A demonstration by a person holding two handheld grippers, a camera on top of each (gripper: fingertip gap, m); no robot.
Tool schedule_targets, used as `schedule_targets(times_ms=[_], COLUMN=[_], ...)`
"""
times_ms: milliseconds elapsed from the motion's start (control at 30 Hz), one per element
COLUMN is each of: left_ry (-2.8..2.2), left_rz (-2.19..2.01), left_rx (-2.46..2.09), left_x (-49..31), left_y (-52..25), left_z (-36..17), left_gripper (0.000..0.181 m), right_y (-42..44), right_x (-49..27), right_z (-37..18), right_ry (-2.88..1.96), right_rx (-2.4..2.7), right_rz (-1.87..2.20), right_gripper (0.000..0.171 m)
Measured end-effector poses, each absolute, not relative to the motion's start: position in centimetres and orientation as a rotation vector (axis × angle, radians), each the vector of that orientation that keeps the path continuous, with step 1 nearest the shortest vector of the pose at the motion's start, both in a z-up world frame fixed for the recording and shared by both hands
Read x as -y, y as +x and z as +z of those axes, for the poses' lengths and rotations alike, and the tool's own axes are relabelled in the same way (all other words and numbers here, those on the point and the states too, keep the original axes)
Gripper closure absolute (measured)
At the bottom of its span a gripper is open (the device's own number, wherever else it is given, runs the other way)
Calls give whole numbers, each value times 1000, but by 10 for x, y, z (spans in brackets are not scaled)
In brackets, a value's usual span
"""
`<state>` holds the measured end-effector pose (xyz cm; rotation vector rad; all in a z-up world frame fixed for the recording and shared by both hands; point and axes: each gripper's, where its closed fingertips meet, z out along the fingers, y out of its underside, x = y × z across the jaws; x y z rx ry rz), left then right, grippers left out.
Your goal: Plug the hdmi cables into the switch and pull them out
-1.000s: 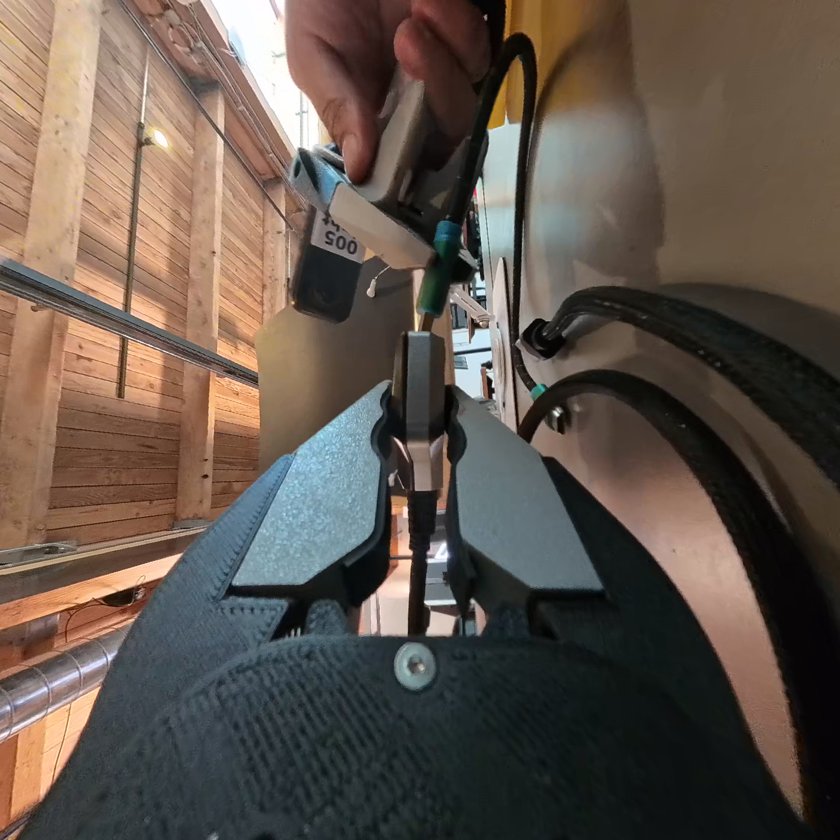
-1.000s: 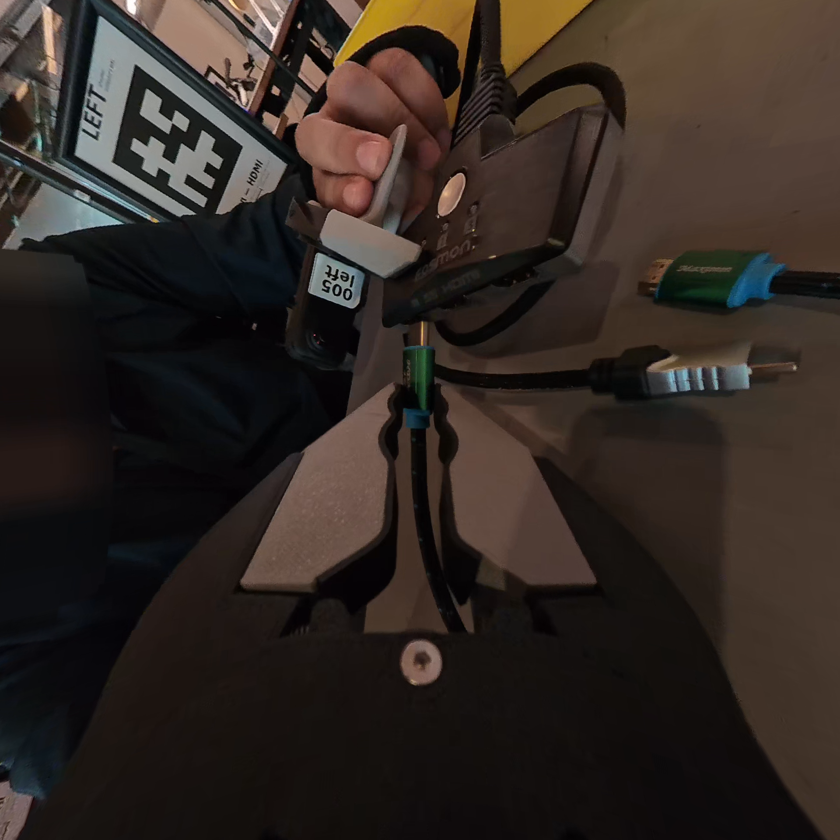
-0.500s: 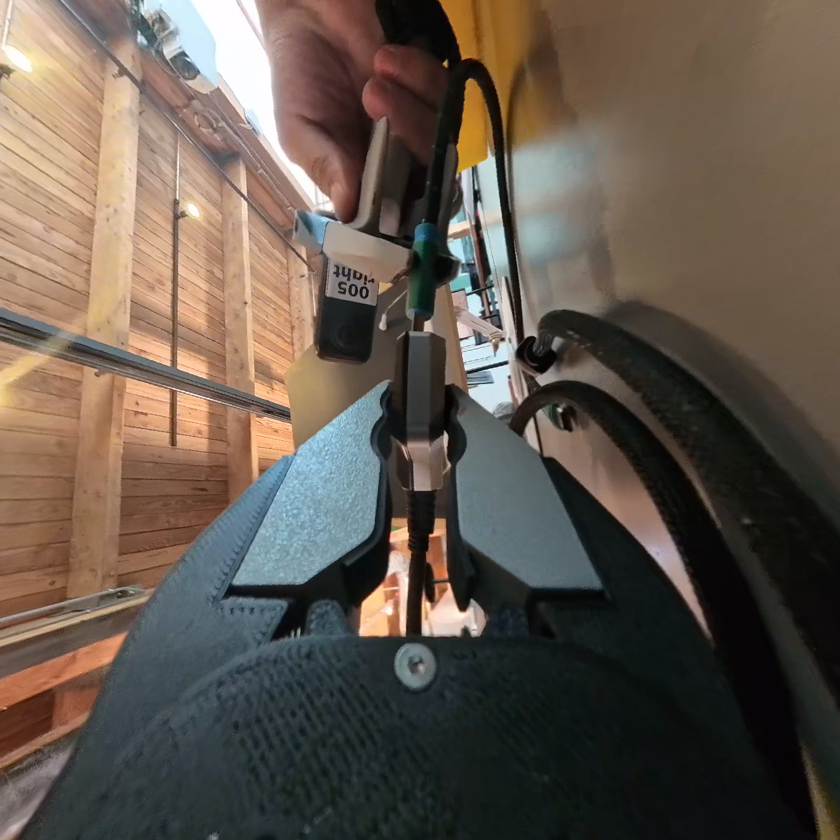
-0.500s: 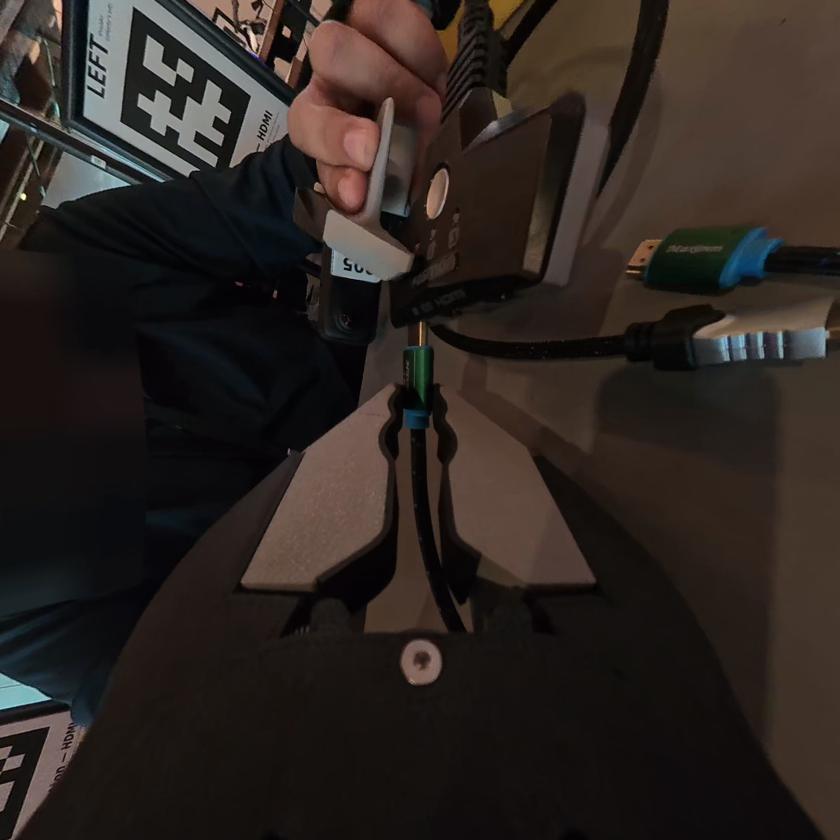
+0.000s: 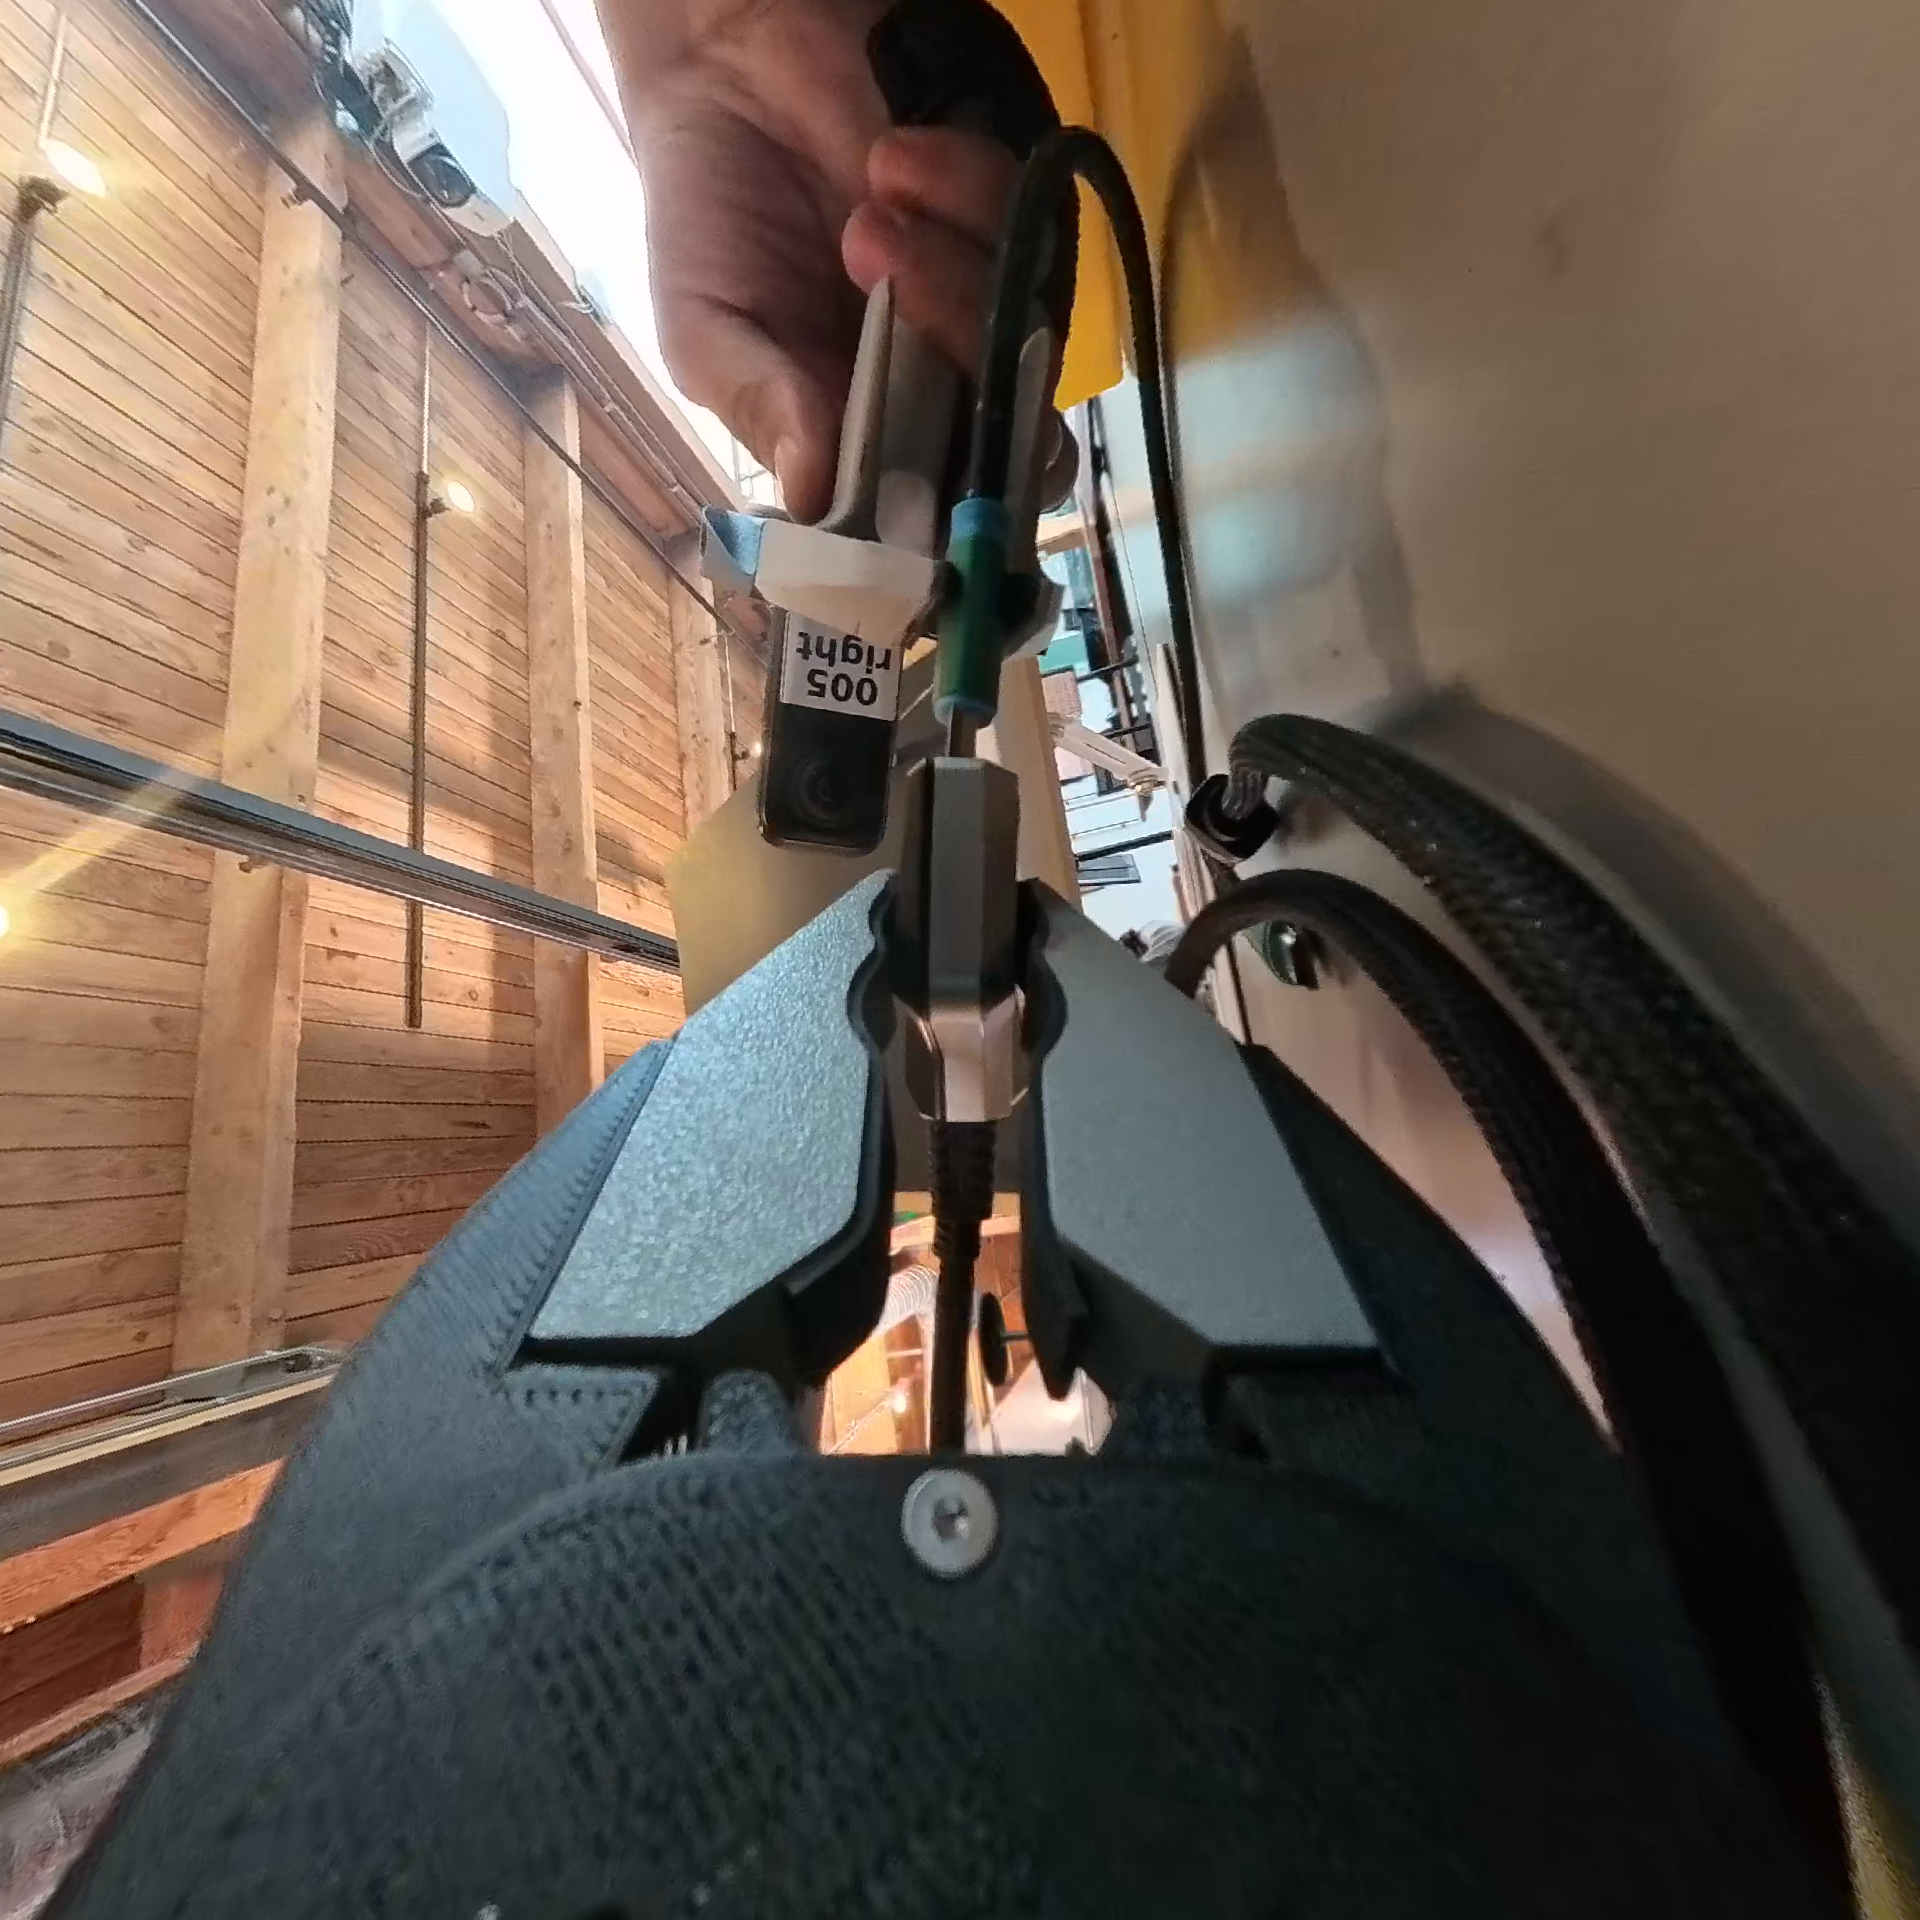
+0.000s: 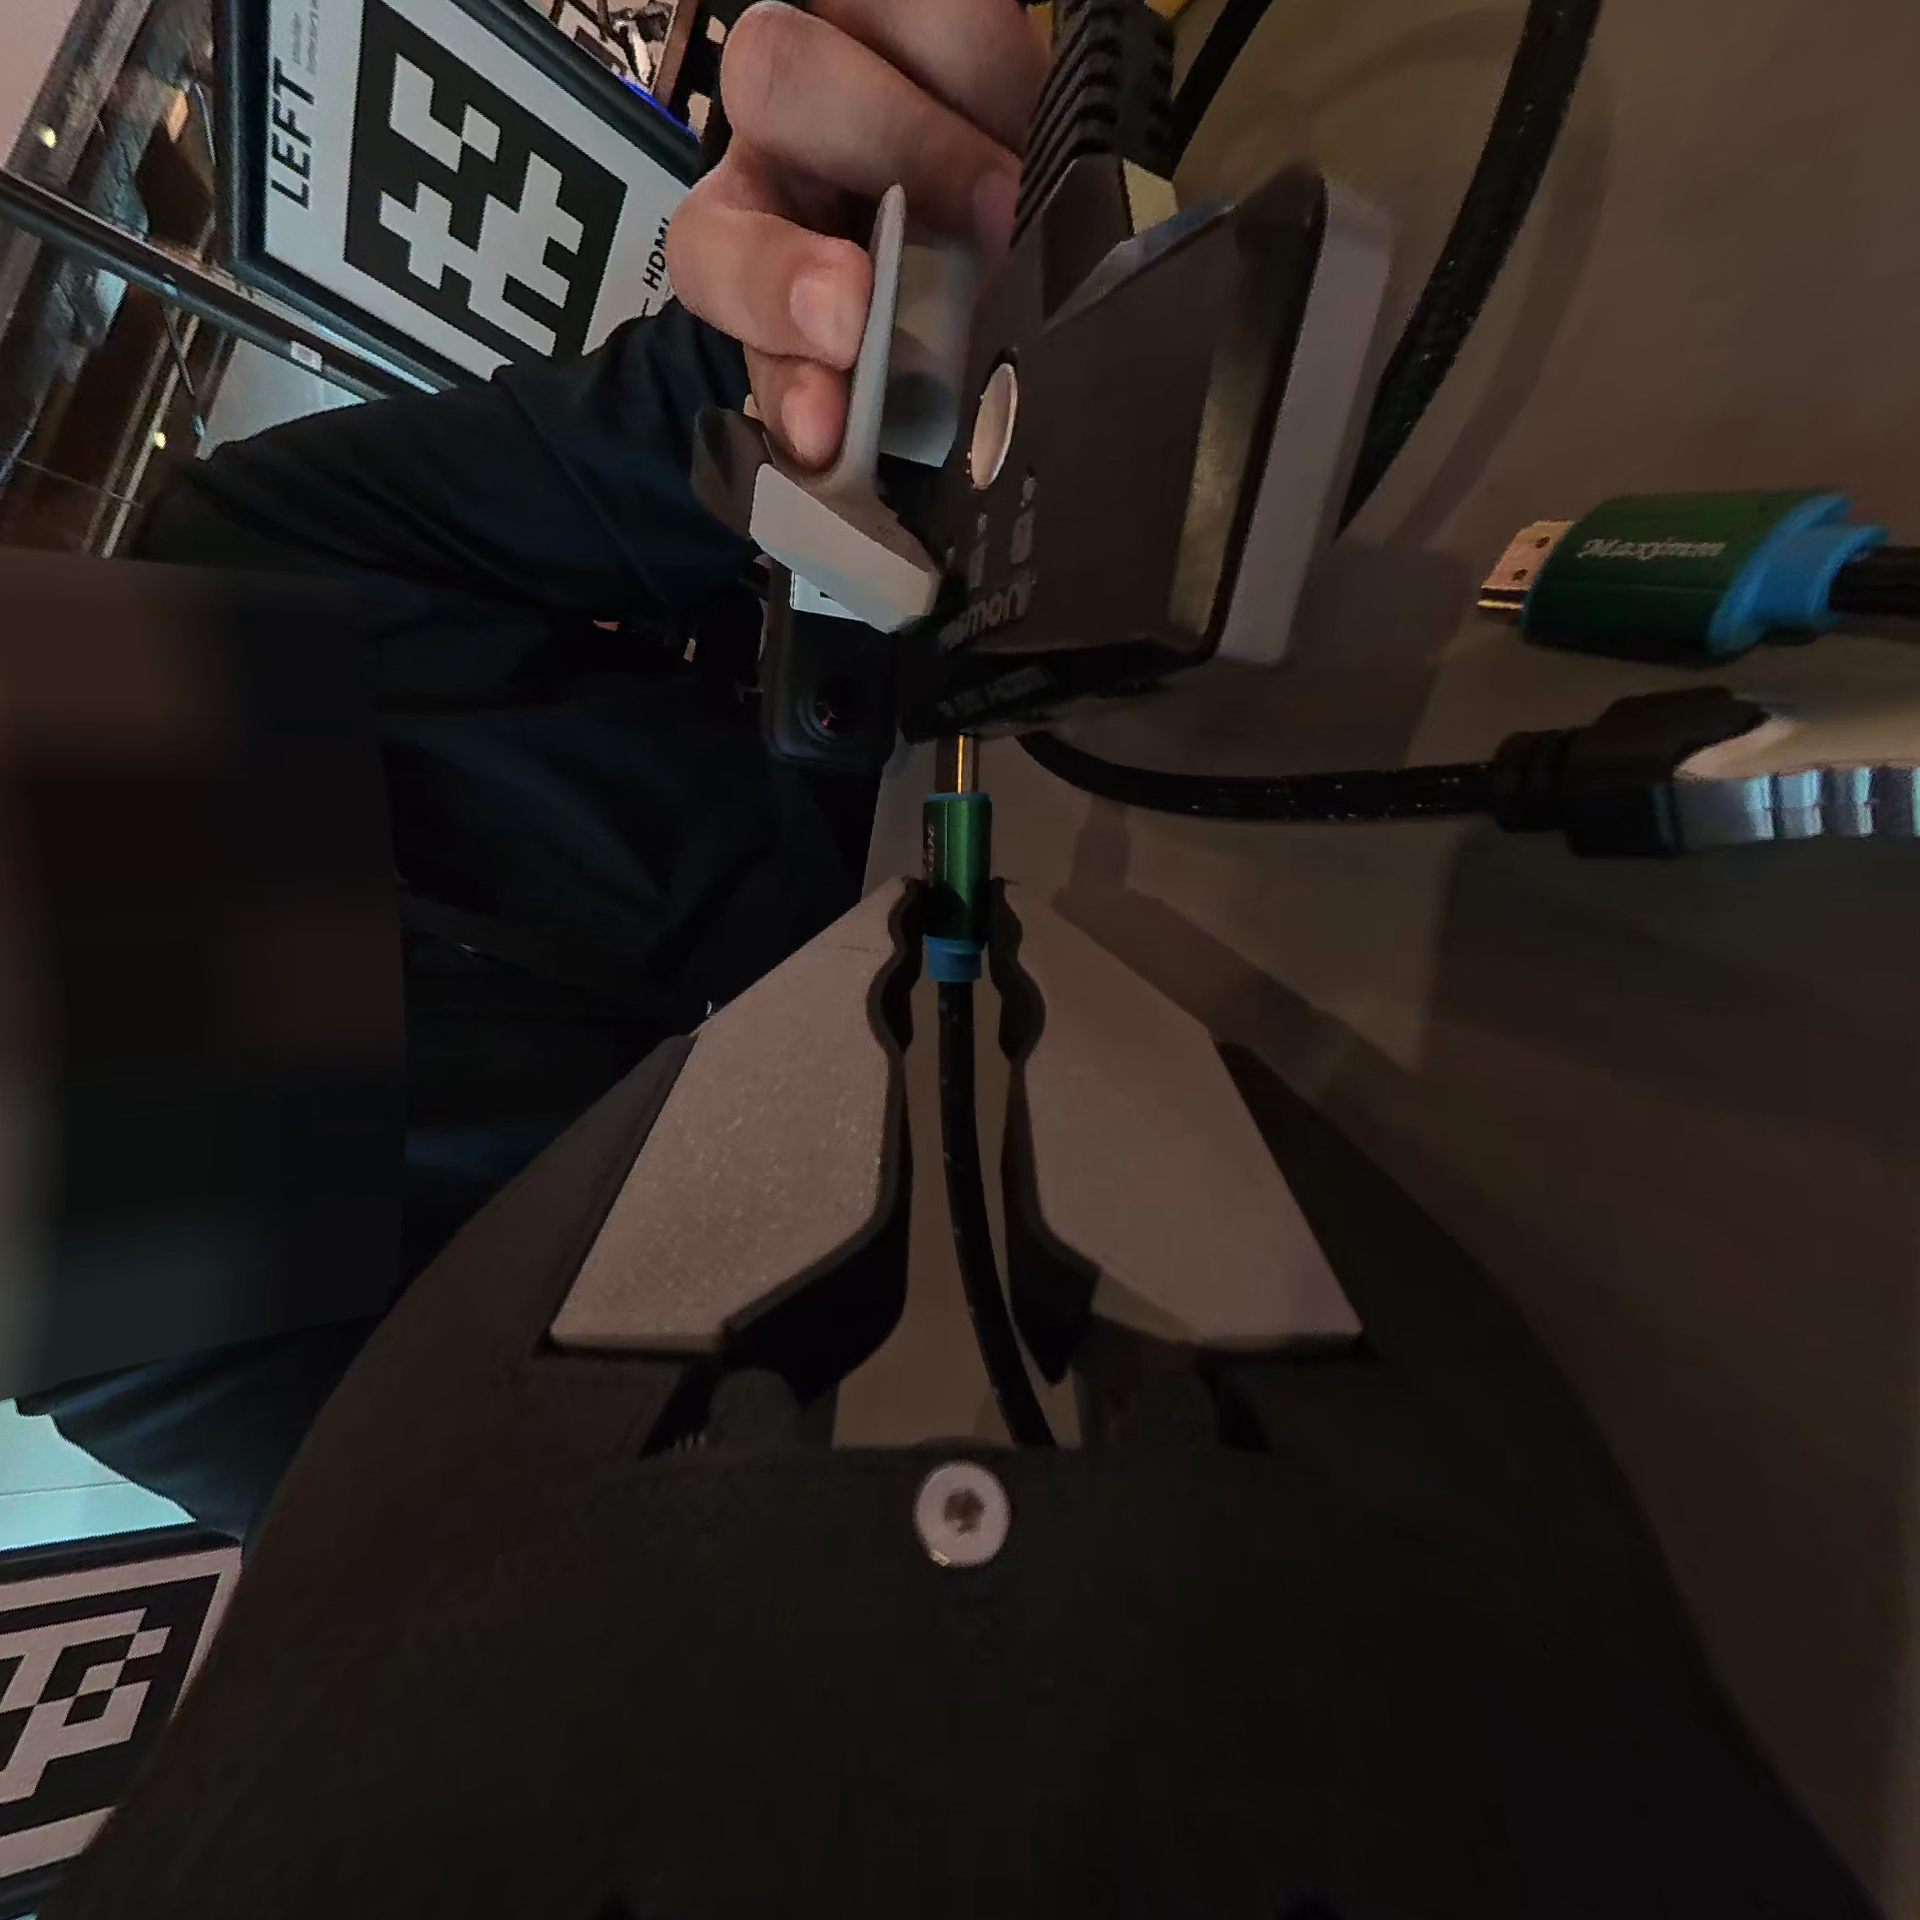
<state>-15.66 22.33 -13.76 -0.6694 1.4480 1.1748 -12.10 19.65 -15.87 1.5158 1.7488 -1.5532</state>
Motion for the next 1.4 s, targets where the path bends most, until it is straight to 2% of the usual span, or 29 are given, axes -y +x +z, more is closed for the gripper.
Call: schedule_targets(times_ms=[1400], left_ry=[-672], left_rz=[1145], left_rx=[-1410], left_x=[-219], left_y=[-154], left_z=[-129], left_gripper=[163], right_y=[-120], right_x=[-192], right_z=[-150], right_ry=[1429], right_rx=[-1735], right_rz=[-1610], right_gripper=[162])
